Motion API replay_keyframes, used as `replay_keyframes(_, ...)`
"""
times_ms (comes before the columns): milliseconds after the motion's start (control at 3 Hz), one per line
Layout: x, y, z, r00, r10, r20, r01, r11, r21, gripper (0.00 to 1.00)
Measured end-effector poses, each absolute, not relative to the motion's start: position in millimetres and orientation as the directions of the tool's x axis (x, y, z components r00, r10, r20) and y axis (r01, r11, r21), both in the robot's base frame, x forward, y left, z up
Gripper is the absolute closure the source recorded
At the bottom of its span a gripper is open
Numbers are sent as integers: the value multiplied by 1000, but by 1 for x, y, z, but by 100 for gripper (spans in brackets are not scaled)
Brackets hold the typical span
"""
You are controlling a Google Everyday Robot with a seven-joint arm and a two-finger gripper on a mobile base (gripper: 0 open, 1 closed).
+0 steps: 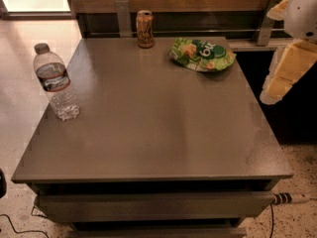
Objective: Move green rice chip bag near water bottle
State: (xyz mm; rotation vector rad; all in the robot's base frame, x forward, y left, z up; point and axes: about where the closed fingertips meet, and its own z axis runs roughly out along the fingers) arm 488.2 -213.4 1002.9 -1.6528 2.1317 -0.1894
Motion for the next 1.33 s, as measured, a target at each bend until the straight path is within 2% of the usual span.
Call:
replay_keyframes(333,533,-212,1002,-199,-924,-325,-859,324,-396,0)
replay_keyframes(1000,617,-184,968,-249,-778,-577,-775,517,-364,0)
replay_keyframes(1333,640,-176,960,-264,-739,-620,-753,559,-346,0)
